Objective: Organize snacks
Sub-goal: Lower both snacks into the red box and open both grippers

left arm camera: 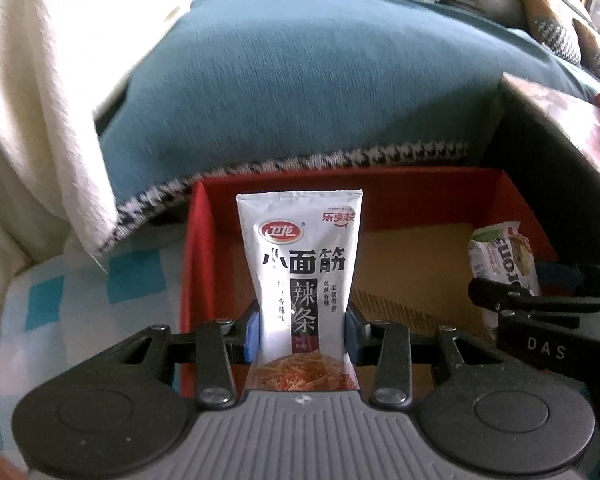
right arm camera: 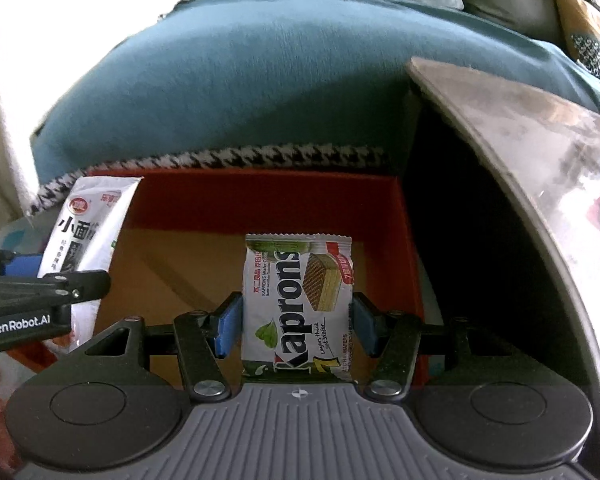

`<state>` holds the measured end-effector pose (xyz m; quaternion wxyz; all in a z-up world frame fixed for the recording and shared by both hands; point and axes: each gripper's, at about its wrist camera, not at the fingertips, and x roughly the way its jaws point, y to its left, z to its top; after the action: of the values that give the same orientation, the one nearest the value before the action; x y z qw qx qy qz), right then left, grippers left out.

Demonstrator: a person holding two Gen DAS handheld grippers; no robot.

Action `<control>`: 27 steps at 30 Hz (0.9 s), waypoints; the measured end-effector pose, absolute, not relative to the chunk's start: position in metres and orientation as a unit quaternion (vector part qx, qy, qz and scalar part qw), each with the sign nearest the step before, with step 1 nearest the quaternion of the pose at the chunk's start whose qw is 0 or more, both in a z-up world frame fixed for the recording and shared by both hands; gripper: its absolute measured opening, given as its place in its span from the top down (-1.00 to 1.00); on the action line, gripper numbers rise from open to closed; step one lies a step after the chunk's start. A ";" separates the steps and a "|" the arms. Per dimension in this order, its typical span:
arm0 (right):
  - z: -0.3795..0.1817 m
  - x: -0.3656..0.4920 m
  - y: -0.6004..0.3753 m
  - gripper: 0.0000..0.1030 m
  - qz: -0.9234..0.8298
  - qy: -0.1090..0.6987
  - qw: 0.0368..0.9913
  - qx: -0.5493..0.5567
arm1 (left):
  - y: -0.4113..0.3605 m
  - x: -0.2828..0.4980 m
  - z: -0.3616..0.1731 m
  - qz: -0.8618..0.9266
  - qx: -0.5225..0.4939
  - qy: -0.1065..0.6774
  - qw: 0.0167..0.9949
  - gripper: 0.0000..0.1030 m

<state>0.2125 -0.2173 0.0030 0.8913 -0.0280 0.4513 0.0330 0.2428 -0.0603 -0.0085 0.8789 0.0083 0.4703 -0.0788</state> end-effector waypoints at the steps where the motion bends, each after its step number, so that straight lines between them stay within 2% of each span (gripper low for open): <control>1: 0.001 0.214 -0.218 -0.25 0.033 0.453 0.890 -0.028 | -0.061 0.243 -0.011 -0.078 0.009 0.472 0.878 0.32; 19: -0.030 0.231 -0.206 -0.26 0.043 0.479 0.876 -0.032 | -0.070 0.253 -0.031 -0.069 0.029 0.491 0.868 0.29; 27: -0.028 0.234 -0.203 -0.28 0.042 0.474 0.879 -0.030 | -0.072 0.255 -0.031 -0.064 0.040 0.487 0.870 0.09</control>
<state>0.2337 -0.2032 -0.0283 0.8792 -0.0301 0.4736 0.0421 0.2552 -0.0722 -0.0314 0.8702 0.0397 0.4869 -0.0638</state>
